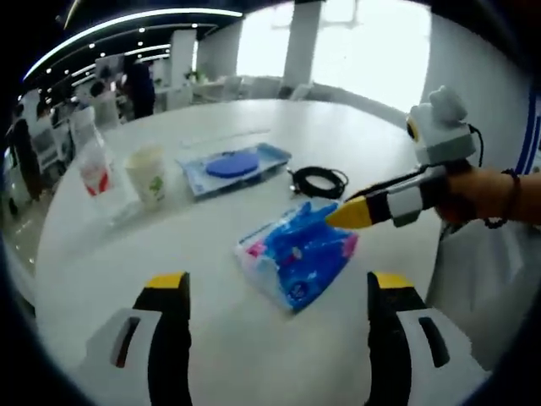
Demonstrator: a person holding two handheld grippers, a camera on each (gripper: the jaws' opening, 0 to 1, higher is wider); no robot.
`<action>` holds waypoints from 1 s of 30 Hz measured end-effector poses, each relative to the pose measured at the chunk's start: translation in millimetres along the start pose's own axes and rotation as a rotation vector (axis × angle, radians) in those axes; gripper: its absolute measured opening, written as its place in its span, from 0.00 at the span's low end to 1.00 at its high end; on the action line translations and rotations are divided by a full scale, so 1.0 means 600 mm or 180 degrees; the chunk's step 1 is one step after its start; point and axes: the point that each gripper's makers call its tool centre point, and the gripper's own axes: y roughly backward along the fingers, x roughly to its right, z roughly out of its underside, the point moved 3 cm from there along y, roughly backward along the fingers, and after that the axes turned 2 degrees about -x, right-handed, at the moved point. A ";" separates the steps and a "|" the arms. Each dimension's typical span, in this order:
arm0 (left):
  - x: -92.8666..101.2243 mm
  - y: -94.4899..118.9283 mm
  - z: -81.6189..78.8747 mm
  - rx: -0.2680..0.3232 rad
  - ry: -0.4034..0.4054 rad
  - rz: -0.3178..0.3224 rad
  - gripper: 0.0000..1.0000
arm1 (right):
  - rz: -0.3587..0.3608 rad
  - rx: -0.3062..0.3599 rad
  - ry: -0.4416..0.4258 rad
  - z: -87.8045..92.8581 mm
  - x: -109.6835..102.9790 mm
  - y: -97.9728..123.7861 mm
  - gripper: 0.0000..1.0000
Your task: Arrange the tabletop items into an orderly group along one side of the table until the central work area is clear of visible clutter.
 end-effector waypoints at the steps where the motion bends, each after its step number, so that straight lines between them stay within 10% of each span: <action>1: -0.001 0.001 -0.001 0.0007 0.0010 -0.0017 0.87 | -0.0002 0.0038 0.0004 -0.002 -0.001 0.000 0.54; 30: 0.024 0.057 -0.003 0.0107 0.0144 -0.0072 1.00 | -0.0047 0.0517 -0.0192 -0.016 -0.001 -0.017 0.53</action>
